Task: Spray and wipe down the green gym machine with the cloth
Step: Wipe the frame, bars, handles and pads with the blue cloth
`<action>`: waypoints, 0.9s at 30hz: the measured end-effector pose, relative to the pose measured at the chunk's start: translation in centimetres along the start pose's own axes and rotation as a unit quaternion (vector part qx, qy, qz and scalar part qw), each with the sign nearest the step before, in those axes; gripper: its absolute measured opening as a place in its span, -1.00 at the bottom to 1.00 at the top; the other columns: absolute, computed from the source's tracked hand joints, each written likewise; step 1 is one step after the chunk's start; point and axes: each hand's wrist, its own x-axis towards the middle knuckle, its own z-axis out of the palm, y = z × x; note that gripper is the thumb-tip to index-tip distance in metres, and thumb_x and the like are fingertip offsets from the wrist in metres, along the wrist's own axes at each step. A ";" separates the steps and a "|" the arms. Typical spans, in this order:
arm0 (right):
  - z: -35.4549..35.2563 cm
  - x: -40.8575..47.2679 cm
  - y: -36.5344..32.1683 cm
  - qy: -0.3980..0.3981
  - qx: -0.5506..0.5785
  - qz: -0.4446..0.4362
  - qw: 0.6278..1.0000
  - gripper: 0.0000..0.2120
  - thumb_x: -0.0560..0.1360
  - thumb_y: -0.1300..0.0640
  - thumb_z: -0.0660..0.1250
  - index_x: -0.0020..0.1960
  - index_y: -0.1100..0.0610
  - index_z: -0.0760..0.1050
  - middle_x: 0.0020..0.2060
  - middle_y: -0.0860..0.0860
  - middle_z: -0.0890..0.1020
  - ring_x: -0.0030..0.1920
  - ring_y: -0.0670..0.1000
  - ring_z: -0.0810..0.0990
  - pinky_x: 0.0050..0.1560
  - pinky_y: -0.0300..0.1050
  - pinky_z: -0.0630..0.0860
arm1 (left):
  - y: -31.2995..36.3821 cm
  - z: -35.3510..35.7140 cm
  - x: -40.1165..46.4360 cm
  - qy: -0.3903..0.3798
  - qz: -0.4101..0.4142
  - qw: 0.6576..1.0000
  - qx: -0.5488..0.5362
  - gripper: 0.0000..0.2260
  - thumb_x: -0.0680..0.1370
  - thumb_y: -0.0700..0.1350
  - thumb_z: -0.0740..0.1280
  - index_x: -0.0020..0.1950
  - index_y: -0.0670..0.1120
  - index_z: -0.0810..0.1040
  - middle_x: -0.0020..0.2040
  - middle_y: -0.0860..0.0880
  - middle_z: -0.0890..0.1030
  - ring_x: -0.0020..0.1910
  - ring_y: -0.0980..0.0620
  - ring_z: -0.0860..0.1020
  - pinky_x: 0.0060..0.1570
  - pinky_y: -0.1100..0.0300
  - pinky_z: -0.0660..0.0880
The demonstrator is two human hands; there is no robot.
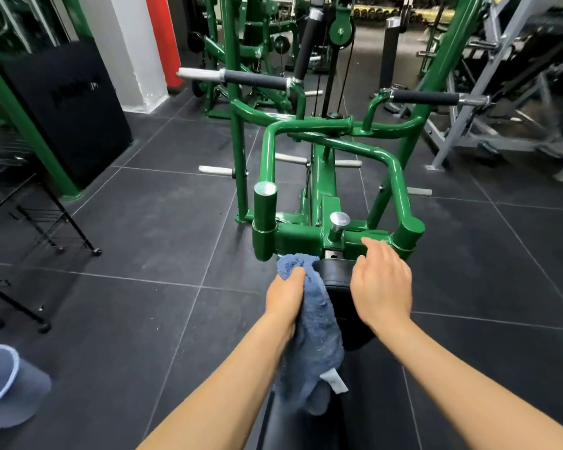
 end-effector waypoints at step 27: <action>-1.4 0.3 0.8 -0.090 0.166 0.047 0.981 -0.55 0.61 0.21 0.08 0.49 0.09 0.22 0.35 -0.08 0.45 0.34 0.04 0.37 0.31 -0.06 0.25 | 0.8 4.4 -5.0 0.111 0.258 0.862 0.422 -0.66 0.57 0.04 0.21 0.31 -0.03 0.40 0.30 -0.03 0.46 0.27 -0.06 0.44 0.17 0.01 0.42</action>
